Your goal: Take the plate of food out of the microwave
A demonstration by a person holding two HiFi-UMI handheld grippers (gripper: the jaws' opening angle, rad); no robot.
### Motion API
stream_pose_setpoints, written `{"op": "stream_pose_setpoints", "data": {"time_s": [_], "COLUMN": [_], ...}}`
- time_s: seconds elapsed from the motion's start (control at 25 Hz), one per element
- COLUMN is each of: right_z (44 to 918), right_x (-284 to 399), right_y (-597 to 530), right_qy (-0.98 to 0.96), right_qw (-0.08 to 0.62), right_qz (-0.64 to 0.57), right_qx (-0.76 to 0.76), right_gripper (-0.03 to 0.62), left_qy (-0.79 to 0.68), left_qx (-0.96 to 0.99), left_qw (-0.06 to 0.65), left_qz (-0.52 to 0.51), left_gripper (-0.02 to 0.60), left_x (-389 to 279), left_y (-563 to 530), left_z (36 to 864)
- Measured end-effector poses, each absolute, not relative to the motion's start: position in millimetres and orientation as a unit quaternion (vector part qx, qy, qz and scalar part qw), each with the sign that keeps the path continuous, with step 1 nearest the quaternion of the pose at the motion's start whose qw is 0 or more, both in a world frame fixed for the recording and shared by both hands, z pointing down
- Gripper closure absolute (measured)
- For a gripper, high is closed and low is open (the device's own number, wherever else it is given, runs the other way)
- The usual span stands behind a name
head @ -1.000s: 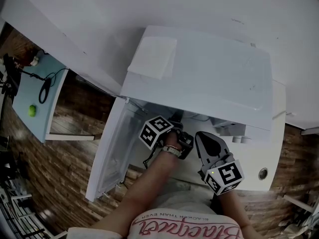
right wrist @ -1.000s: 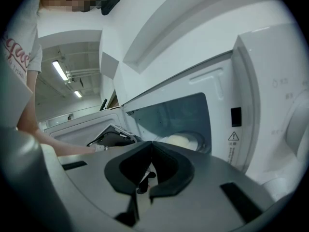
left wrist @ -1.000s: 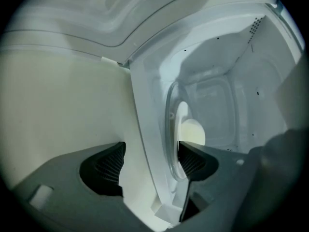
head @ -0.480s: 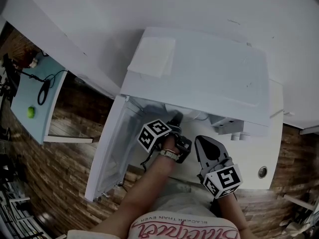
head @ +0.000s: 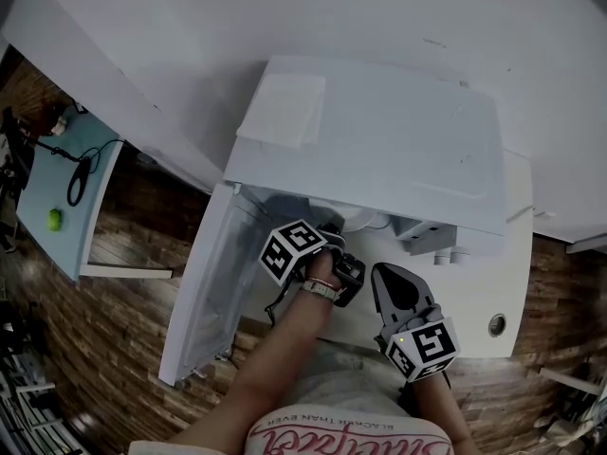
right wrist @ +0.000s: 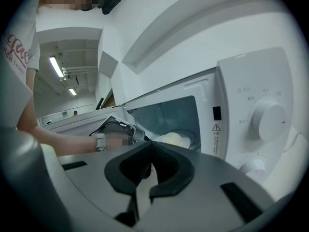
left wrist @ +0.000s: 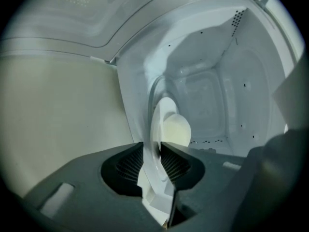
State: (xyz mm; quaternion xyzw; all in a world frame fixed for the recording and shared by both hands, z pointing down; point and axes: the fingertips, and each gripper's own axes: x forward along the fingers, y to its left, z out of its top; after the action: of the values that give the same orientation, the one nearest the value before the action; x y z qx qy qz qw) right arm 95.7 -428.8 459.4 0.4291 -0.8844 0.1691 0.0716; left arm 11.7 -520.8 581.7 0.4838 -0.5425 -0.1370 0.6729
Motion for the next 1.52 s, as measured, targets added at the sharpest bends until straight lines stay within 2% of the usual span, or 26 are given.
{"op": "stream_pose_setpoints", "data": {"time_s": [0.24,0.32,0.72,1.52], "right_z": [457.0,455.5,450.8,439.7], "right_x": [100.7,101.4,99.5,96.9], "right_y": [-427.2,-427.5,-423.6,-396.9], "right_qy": [-0.881,-0.88,-0.882,-0.886], "right_qw": [0.069,0.067,0.066,0.068], "right_qz": [0.166,0.165,0.155,0.127], "right_qx": [0.438,0.44,0.44,0.44], "right_gripper": [0.582,0.582,0.582,0.582], "left_qy": [-0.538,-0.536,-0.499,-0.455], "left_qx": [0.481,0.484,0.512,0.539], "left_qw": [0.678,0.676,0.669,0.66], "left_qz": [-0.141,-0.143,-0.203,-0.257], "left_gripper": [0.49,0.528,0.565,0.568], "left_x": [12.2,12.5,17.7,16.9], "left_y": [-519.1,-518.5,-514.7,-492.3], "left_z": [576.4,572.3,557.0,544.9]}}
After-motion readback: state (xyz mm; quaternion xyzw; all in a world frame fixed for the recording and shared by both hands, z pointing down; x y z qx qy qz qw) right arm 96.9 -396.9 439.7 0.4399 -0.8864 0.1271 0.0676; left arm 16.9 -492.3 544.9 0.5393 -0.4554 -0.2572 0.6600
